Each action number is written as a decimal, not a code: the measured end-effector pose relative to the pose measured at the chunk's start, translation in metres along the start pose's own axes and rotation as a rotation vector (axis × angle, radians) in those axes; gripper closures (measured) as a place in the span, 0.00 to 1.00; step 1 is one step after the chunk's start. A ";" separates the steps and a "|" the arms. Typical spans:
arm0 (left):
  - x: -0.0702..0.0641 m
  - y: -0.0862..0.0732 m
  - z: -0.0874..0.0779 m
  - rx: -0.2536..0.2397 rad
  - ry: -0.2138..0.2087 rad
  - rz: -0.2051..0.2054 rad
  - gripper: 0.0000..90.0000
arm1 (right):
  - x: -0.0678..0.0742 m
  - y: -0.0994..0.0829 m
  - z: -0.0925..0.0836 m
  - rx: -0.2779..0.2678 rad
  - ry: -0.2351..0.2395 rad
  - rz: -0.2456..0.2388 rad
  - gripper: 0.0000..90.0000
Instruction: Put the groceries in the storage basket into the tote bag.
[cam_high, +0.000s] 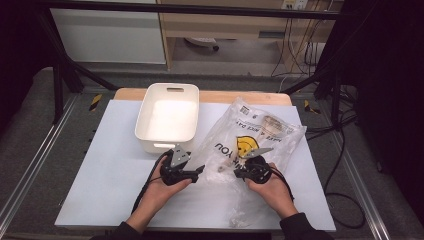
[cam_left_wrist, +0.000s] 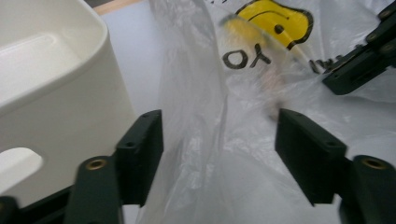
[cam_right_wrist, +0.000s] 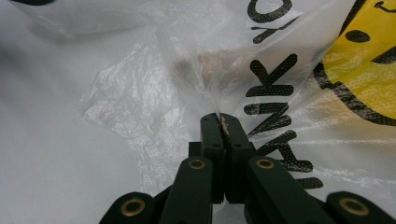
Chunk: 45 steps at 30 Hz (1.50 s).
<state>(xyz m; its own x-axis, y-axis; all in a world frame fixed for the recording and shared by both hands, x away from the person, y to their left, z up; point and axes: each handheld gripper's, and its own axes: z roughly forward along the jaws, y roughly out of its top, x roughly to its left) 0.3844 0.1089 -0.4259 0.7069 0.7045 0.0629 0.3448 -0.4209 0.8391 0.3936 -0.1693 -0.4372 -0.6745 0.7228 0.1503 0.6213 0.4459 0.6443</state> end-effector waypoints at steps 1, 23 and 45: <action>0.000 -0.001 0.003 0.010 0.000 0.006 0.47 | 0.000 0.000 0.000 0.000 -0.001 -0.005 1.00; -0.001 -0.014 0.011 0.091 -0.075 -0.026 1.00 | 0.005 -0.003 -0.026 -0.110 -0.054 -0.001 0.49; -0.004 -0.024 -0.005 0.112 -0.101 -0.045 1.00 | -0.011 -0.033 -0.084 -0.271 -0.218 0.114 0.15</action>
<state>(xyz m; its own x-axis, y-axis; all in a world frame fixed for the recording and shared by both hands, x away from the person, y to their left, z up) 0.3701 0.1187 -0.4440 0.7456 0.6656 -0.0324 0.4399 -0.4551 0.7742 0.3465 -0.2365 -0.3968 -0.4880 0.8684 0.0886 0.5399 0.2205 0.8123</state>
